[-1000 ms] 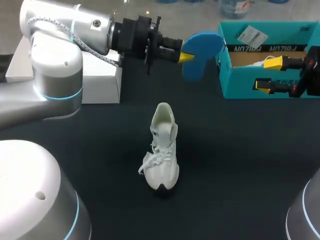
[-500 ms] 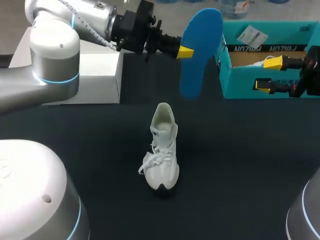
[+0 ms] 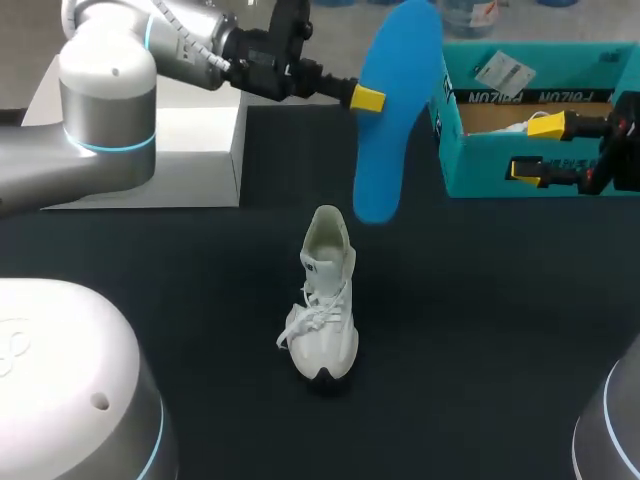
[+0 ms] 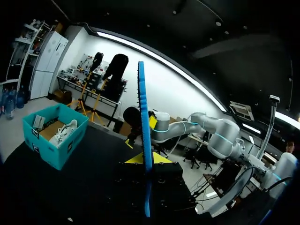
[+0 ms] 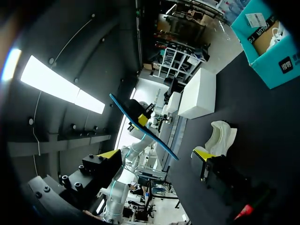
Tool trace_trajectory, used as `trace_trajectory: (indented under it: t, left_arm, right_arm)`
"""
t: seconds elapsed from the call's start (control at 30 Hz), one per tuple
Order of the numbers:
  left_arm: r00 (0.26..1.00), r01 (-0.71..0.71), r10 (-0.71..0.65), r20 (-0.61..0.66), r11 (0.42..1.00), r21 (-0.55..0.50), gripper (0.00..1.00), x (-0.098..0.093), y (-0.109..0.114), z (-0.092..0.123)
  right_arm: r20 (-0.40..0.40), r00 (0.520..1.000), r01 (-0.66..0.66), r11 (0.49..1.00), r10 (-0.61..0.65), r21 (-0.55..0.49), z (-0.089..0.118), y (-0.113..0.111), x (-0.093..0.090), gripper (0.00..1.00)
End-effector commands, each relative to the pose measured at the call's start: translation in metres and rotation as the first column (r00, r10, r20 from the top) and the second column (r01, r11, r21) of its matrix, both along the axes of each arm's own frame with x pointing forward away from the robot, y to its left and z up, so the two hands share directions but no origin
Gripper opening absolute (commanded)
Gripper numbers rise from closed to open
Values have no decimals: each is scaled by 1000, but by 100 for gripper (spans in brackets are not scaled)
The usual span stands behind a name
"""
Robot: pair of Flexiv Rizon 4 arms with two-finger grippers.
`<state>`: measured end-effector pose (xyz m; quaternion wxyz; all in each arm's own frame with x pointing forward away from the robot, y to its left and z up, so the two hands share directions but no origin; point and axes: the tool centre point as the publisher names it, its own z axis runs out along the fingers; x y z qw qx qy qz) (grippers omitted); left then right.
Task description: Take the shoe out of the shoebox, open the shoe tongue, remove and reinsert the insole, then place the shoe into the shoebox
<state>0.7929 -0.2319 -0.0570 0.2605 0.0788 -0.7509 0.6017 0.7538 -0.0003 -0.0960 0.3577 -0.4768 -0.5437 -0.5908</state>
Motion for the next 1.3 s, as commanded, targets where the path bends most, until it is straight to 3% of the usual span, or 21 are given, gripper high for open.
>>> trace_trajectory:
  t: [0.03,0.47,0.7,0.97,1.2,1.3]
  left_arm:
    - [253,55,135,-958,987,154,0,3,0,-2]
    - [253,55,135,-958,987,154,0,3,0,-2]
    - [382,-13,79,-921,997,79,0,-3,1,-7]
    - [378,-50,66,-923,997,51,0,0,0,-13]
    - [491,-75,108,-864,994,82,0,-1,-2,-17]
    - [496,-73,113,-861,993,89,0,-1,-3,-20]
  right_arm:
    - [0,1000,0,1000,0,-1,-1,1,1,100]
    - [0,1000,0,1000,0,-1,-1,1,1,100]
    - [0,1000,0,1000,0,-1,-1,1,1,100]
    - [0,1000,0,1000,0,-1,-1,1,1,100]
    - [0,1000,0,1000,0,-1,-1,1,1,100]
    - [-97,995,18,984,-35,-178,19,-1,4,100]
